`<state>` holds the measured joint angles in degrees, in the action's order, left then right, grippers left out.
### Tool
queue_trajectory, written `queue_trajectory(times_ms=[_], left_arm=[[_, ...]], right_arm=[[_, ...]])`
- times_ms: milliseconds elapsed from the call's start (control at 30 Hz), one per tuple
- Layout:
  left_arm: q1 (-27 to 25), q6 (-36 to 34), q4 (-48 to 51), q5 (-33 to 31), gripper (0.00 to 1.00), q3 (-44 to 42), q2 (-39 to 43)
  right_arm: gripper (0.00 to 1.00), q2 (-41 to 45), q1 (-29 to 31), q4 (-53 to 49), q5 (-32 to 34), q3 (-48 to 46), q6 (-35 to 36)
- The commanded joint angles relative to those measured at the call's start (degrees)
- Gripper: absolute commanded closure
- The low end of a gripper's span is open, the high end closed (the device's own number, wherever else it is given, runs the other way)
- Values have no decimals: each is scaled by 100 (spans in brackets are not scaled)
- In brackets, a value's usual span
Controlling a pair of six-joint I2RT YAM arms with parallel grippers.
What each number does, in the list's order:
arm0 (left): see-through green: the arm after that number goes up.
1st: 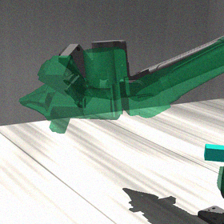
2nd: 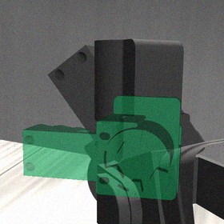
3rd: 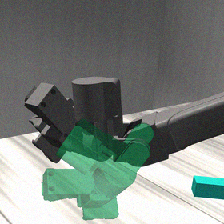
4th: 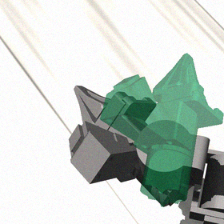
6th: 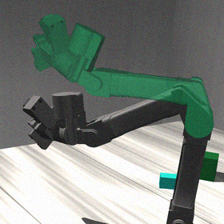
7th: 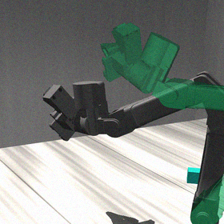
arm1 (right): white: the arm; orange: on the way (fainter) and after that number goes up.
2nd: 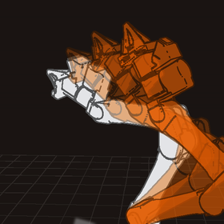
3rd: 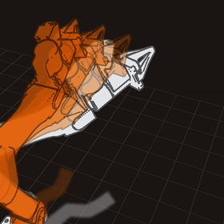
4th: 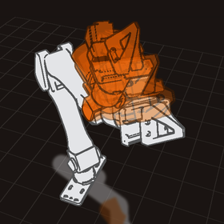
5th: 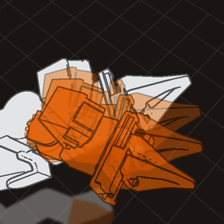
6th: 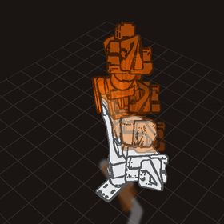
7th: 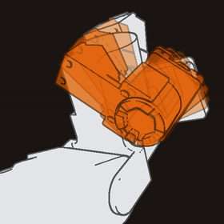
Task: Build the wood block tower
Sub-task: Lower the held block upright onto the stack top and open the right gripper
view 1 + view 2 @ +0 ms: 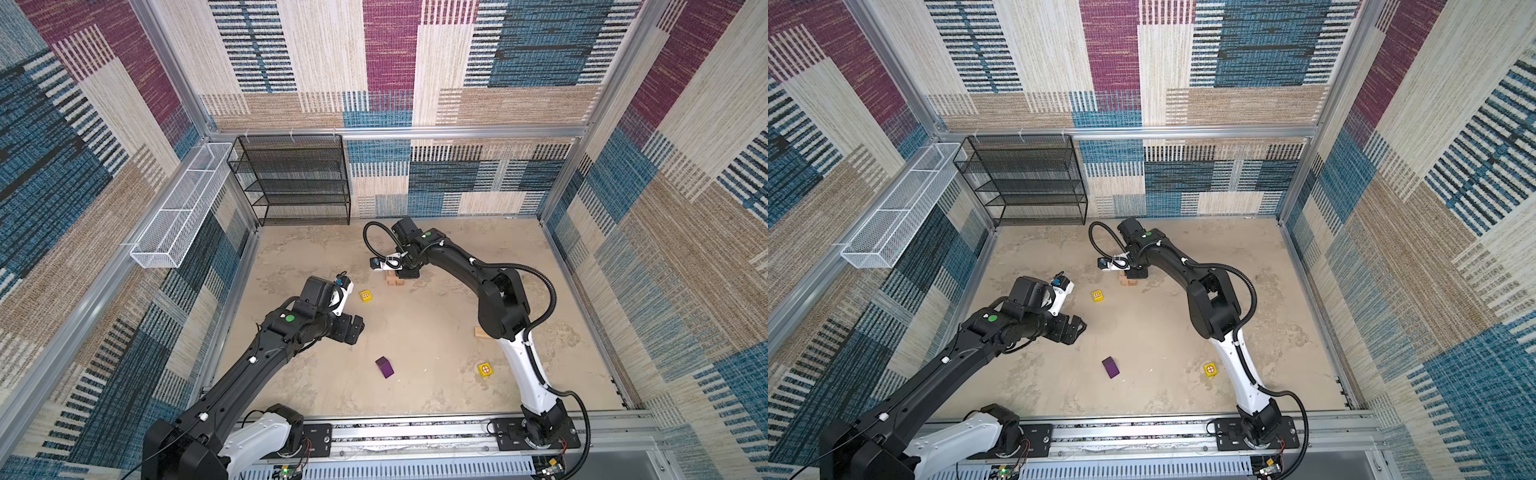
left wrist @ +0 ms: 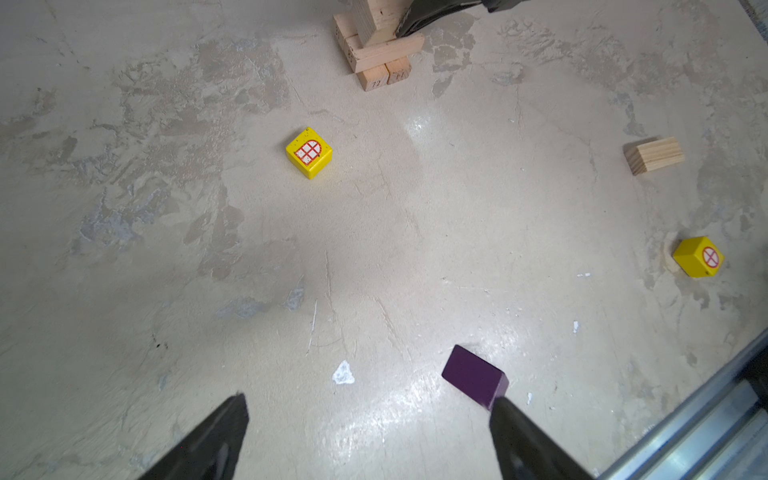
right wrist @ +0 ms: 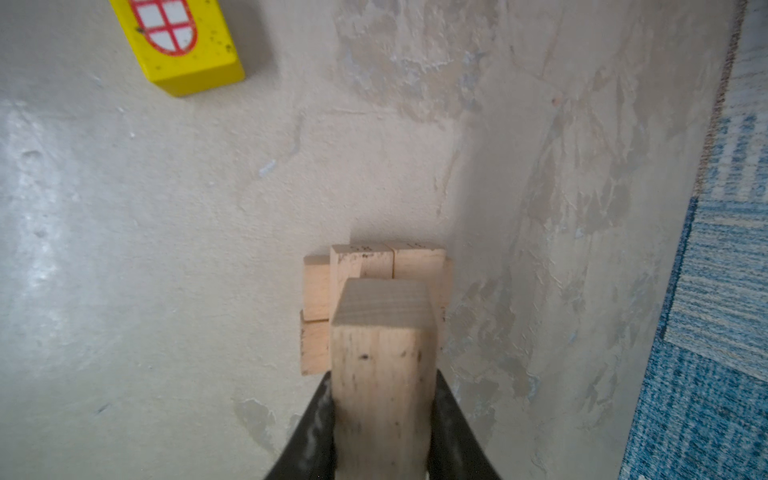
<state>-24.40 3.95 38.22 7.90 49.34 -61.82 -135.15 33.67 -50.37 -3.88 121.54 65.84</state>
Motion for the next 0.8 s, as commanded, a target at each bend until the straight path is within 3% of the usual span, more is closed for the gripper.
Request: queue_trajectory(times_ms=[0,233,467,600,633,767], left_arm=[[7,-42,-71,53,4,19,29],[6,-43,-65,54,4,5,40],[6,-43,-67,54,4,1,47],[8,-47,-63,56,4,-4,48],[7,-52,-69,61,4,-4,53],[10,-60,-65,49,4,1,64]], right_arm=[[88,-33,22,192,84,45,27],[80,-30,28,228,137,2,-34],[57,-32,26,235,120,35,-111],[51,-21,26,219,94,90,-129],[44,-13,29,211,106,90,-133],[43,46,28,190,55,177,-197]])
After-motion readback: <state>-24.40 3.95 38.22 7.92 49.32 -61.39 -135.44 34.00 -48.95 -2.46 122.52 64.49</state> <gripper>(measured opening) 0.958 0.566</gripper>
